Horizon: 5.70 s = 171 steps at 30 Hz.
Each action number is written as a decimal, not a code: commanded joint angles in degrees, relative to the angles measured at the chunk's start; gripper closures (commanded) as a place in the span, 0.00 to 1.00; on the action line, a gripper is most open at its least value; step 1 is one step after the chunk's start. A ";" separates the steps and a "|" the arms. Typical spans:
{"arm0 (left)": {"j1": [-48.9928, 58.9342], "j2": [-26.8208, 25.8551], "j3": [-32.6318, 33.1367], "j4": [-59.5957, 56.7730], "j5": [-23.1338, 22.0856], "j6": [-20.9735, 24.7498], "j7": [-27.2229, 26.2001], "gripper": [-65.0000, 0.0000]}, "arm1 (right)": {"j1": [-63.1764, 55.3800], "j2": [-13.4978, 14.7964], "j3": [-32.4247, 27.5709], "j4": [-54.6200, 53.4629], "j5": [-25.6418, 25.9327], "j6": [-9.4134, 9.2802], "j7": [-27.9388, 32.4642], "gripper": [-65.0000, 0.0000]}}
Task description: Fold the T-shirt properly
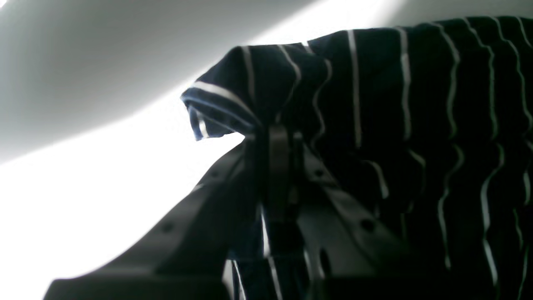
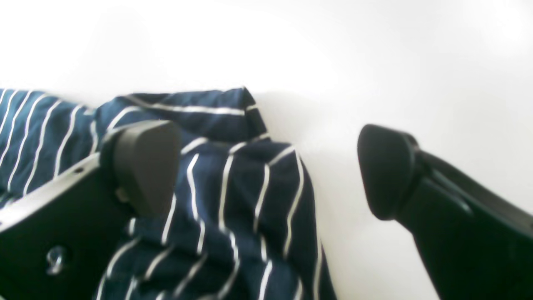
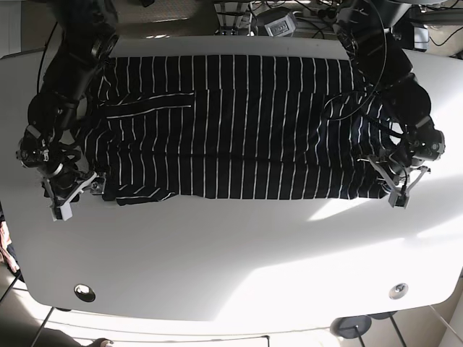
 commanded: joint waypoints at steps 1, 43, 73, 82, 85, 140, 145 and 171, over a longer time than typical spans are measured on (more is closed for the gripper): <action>-0.60 -0.77 -0.25 1.29 -0.52 0.10 -0.82 0.99 | 4.92 0.75 -0.39 -6.81 -0.70 0.10 4.63 0.03; -2.62 -4.72 3.00 -4.08 -0.52 0.10 -16.38 0.99 | 14.32 1.72 -12.34 -9.27 -3.08 0.10 14.04 0.97; 3.01 -4.72 -1.49 2.96 -7.46 0.10 -16.12 0.99 | -8.89 -5.23 -6.19 35.48 -1.85 0.10 -13.48 0.97; 13.38 -4.46 -2.19 9.64 -7.55 0.10 -16.12 0.99 | -21.72 -7.34 -6.01 44.45 -1.85 0.10 -15.85 0.97; 16.20 -4.02 -3.33 11.66 -8.43 0.10 -16.12 0.99 | -23.92 -7.34 -6.01 44.71 -1.85 0.10 -15.85 0.97; 7.84 -9.12 -0.25 -2.58 -14.06 0.67 -3.02 1.00 | -30.78 -8.57 0.75 44.36 9.23 0.10 -14.36 0.32; 10.57 -7.01 -3.07 13.24 -13.88 0.10 3.05 1.00 | -30.86 -8.57 0.75 44.36 9.23 0.10 -14.36 0.32; 24.46 -8.85 -9.66 23.44 -14.06 0.10 9.55 0.46 | -34.03 -5.14 9.28 44.62 38.86 0.10 -17.00 0.31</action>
